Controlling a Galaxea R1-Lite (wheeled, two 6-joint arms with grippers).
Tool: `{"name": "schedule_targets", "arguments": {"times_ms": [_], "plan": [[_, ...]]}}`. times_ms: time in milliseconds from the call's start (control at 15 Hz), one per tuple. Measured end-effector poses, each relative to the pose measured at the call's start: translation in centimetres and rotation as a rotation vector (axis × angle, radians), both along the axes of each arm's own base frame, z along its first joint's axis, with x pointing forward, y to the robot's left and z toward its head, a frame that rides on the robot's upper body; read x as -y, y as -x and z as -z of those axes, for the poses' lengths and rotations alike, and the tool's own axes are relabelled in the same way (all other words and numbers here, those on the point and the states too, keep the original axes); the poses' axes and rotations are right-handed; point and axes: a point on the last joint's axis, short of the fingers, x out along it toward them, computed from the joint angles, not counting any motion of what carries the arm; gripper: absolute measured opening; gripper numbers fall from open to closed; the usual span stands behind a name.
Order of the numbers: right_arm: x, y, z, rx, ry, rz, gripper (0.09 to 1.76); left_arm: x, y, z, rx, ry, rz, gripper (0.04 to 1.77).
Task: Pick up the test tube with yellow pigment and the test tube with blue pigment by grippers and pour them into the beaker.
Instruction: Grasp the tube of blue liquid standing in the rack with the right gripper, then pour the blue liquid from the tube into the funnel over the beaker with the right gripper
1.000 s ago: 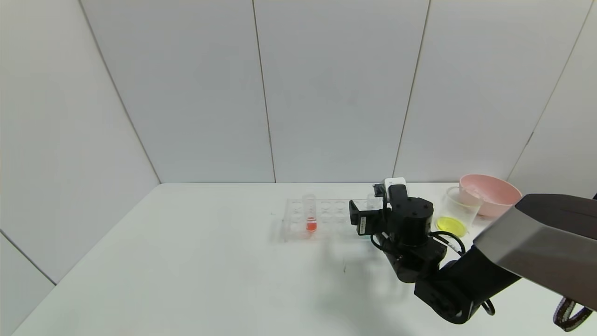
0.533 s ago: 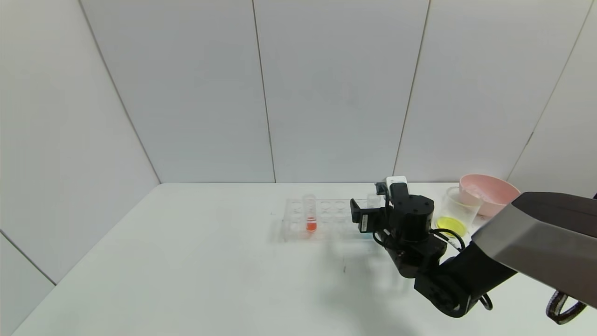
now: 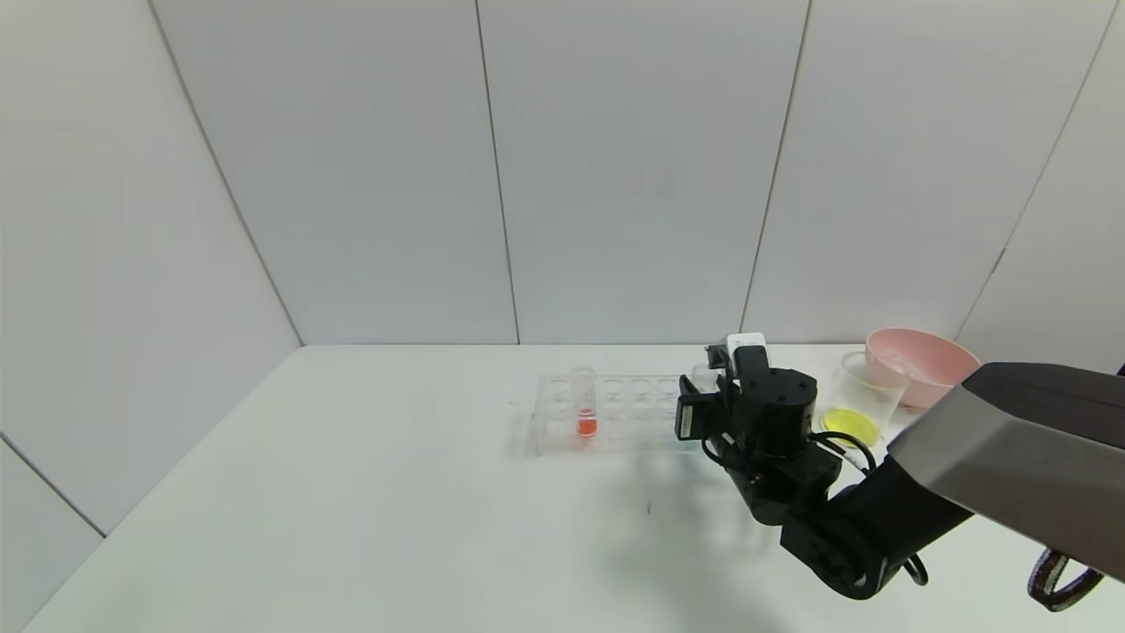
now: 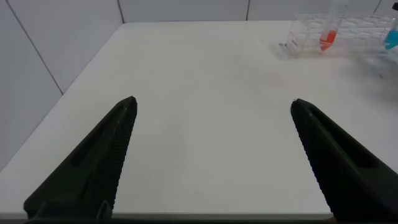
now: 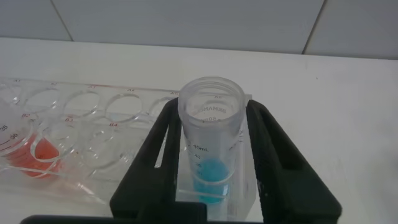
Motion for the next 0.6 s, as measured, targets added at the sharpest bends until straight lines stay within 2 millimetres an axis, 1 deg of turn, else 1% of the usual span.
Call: {"name": "schedule_targets", "arguments": {"times_ms": [67, 400, 600], "plan": [[0.03, 0.01, 0.02, -0.002, 0.001, 0.001, 0.5, 0.0, 0.0, 0.0, 0.0, 0.0, 0.0, 1.76], [0.11, 0.12, -0.19, 0.001, 0.0, 0.003, 0.51, 0.0, 0.0, 0.0, 0.0, 0.0, 0.0, 1.76], [0.22, 0.36, -0.8, 0.007, 0.001, 0.004, 0.51, 0.0, 0.0, 0.0, 0.0, 0.0, 0.0, 1.76]]}}
